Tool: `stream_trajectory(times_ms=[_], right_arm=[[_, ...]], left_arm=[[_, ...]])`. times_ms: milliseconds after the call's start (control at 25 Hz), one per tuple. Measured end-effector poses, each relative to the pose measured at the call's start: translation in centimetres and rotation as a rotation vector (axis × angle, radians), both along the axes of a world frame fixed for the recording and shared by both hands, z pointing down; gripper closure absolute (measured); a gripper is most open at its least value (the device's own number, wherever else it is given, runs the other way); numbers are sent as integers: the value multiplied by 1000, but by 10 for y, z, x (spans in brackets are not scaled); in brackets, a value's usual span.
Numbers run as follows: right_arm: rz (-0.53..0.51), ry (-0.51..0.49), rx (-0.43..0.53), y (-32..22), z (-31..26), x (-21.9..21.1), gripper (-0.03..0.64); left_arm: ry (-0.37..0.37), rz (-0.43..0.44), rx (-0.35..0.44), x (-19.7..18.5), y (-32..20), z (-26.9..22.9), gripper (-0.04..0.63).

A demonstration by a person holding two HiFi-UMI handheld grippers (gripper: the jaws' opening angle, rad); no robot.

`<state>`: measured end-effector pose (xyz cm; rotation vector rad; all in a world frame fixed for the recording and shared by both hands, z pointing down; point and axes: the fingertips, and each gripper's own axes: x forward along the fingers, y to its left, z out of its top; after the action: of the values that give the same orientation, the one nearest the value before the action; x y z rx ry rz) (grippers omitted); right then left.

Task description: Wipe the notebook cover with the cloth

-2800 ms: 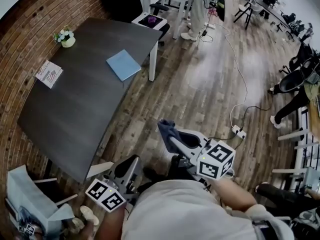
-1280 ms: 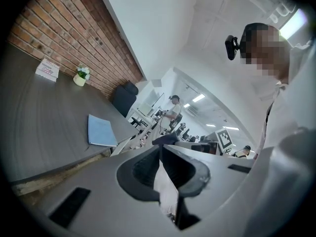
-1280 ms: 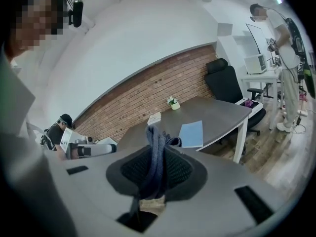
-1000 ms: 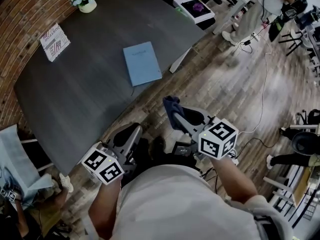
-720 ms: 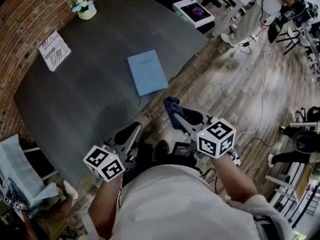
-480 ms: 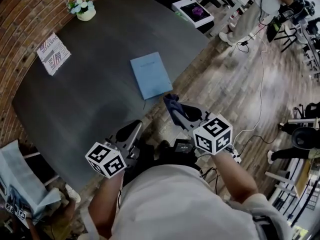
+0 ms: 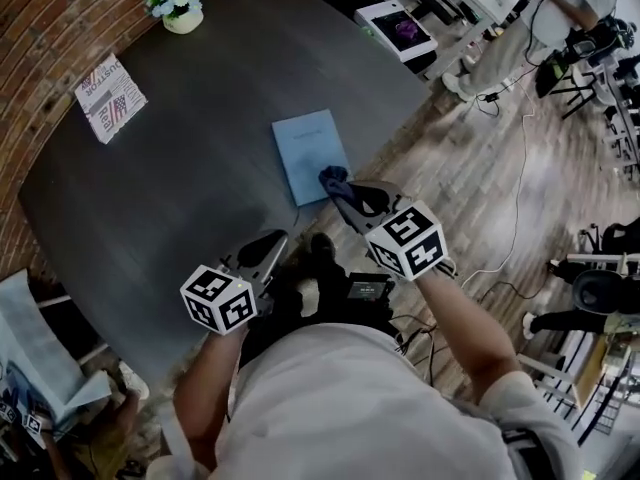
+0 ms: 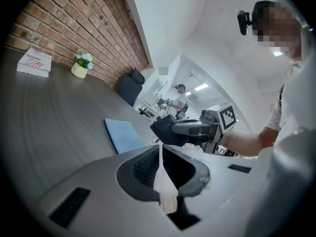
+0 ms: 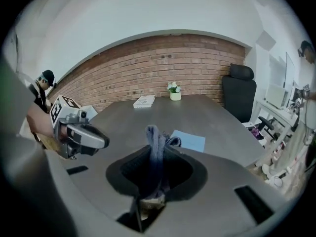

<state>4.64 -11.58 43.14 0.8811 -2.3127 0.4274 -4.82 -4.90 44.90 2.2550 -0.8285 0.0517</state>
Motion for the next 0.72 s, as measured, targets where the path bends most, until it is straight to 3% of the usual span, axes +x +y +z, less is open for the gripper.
stream_trajectory(times_ms=[400, 720], right_arm=[[-228, 109, -45, -63, 36, -21, 534], [-389, 228, 12, -114, 70, -44, 534]], left_arm=[[-86, -104, -93, 6, -32, 52, 566], [-89, -158, -156, 21, -56, 75, 566]])
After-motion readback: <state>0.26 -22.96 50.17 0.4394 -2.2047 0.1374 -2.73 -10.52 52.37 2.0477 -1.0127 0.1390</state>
